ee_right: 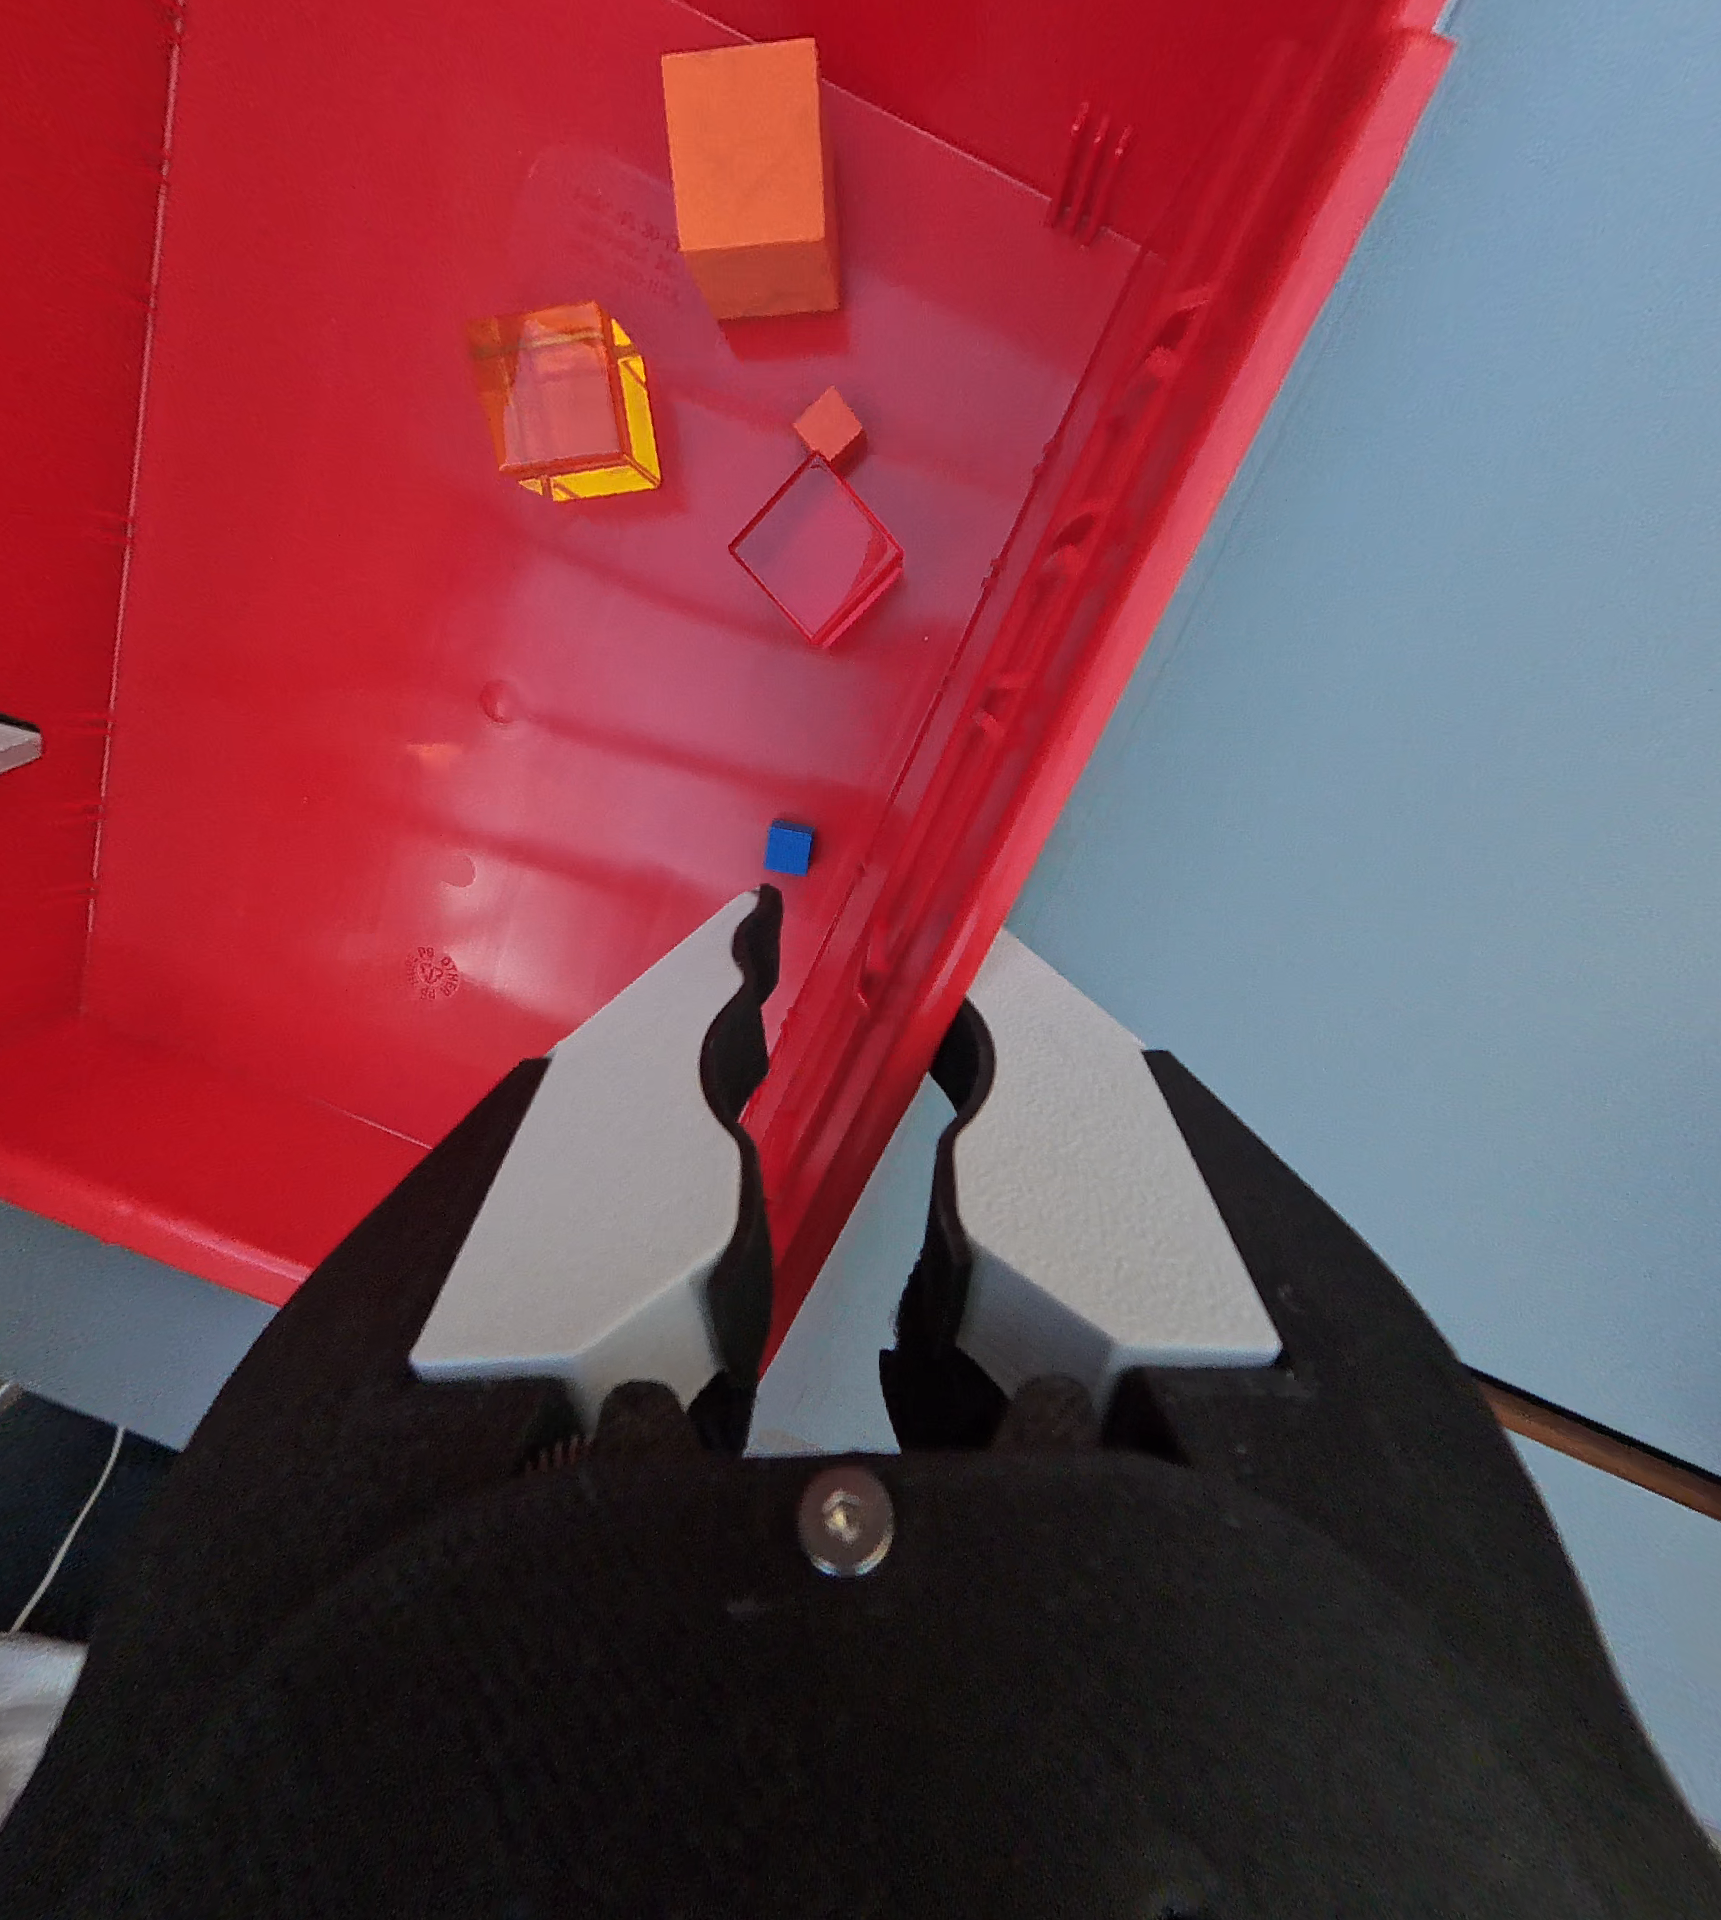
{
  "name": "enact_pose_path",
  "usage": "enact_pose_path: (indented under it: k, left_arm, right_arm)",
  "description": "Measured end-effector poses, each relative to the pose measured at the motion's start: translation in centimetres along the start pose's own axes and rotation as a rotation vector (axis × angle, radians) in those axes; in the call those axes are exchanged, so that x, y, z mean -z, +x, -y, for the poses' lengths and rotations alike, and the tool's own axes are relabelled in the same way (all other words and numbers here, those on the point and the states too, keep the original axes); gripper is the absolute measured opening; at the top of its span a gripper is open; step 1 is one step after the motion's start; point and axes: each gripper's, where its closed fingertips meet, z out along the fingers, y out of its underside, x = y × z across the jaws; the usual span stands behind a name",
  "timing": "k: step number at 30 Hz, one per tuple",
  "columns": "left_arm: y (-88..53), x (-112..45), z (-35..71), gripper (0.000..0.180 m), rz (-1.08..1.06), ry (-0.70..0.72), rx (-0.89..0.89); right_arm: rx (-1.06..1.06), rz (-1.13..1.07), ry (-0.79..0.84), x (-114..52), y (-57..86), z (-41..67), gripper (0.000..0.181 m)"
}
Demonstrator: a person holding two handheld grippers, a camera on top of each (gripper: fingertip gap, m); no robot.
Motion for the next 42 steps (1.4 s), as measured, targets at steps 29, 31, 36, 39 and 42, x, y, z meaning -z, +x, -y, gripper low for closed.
enact_pose_path:
  k: [29,31,36,39,42]
  left_arm:
    - [1.0,6.8,9.2,0.065,-0.321,0.191,-0.32]
    - [0.8,5.8,9.6,0.061,-0.395,0.181,-0.22]
    - [-0.1,2.6,9.0,0.063,-0.303,0.067,-0.227]
    - [-0.4,1.6,8.5,0.037,-0.269,0.022,-0.239]
    - [-1.1,1.0,7.9,0.017,-0.254,-0.024,-0.244]
  right_arm:
    - [-0.276,-0.079,0.027,-1.0,2.0,0.4,0.006]
    - [-0.297,-0.058,0.027,-1.1,1.9,0.4,0.006]
    - [-0.327,-0.038,-0.077,-2.2,1.7,-0.4,0.005]
    - [-0.32,-0.052,-0.079,-2.1,1.4,-0.7,0.005]
    - [-0.346,-0.041,-0.066,-2.0,1.0,-1.3,0.004]
